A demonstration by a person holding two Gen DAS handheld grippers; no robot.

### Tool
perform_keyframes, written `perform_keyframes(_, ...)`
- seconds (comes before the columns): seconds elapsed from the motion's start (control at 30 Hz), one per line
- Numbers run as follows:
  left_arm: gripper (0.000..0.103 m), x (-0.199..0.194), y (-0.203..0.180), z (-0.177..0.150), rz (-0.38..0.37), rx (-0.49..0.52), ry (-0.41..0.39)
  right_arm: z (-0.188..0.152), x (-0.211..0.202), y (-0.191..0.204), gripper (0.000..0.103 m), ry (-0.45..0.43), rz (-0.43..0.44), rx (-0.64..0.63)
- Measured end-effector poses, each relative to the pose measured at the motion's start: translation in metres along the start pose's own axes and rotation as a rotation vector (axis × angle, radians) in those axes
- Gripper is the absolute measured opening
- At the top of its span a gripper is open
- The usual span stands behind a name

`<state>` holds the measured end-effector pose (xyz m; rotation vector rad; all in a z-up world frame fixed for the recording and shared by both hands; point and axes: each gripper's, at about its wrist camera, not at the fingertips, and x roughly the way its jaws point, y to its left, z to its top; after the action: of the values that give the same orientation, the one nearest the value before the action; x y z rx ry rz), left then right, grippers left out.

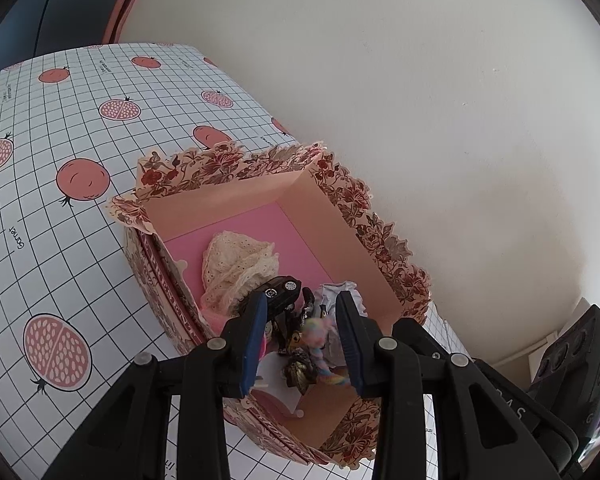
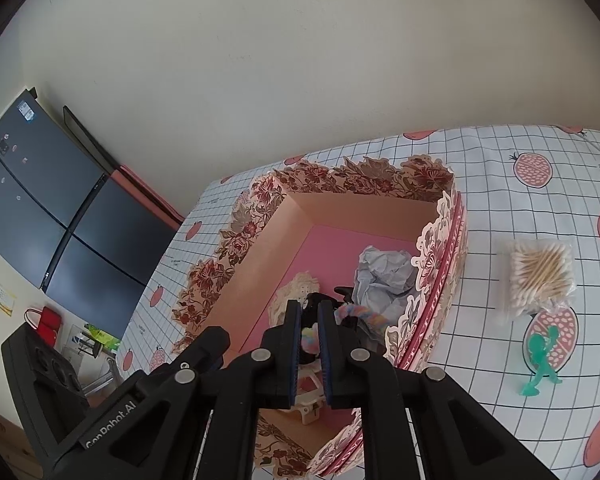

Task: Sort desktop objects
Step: 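Lower both tools into the box and open them releasing car and rope toy, then withdraw both tools from the box toward the cotton swab bag and green figurine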

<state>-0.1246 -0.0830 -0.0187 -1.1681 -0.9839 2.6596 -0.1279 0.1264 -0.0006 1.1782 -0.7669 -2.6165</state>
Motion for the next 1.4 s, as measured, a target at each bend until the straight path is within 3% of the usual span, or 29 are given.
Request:
perform_keyframes(0.67, 0.037, 0.002, -0.011, -0.004, 0.014, 0.052, 0.018, 0.007, -0.013, 0.004, 0.012, 0.013, -0.041, -0.038)
perform_keyframes(0.73, 0.037, 0.002, -0.013, -0.004, 0.012, 0.061, 0.018, 0.007, -0.013, 0.005, 0.017, 0.017, -0.053, -0.054)
perform_keyframes(0.77, 0.038, 0.002, -0.014, -0.005, 0.009, 0.064, 0.019, 0.007, -0.014, 0.005, 0.025, 0.017, -0.059, -0.059)
perform_keyframes(0.8, 0.043, 0.003, -0.015, -0.005, 0.008, 0.065, 0.023, 0.007, -0.015, 0.005, 0.035, 0.017, -0.059, -0.062)
perform_keyframes(0.9, 0.06, 0.003, -0.016, -0.006, 0.018, 0.062, 0.017, 0.008, -0.019, 0.003, 0.04, 0.014, -0.068, -0.062)
perform_keyframes(1.07, 0.063, 0.001, -0.019, -0.006, 0.021, 0.074, 0.016, 0.01, -0.026, 0.0, 0.049, 0.007, -0.086, -0.073)
perform_keyframes(1.2, 0.079, -0.002, -0.02, -0.007, 0.026, 0.074, -0.006, 0.012, -0.034, -0.004, 0.06, -0.009, -0.096, -0.077)
perform_keyframes(1.4, 0.087, -0.004, -0.02, -0.007, 0.014, 0.06, -0.027, 0.017, -0.048, -0.016, 0.063, -0.035, -0.116, -0.044)
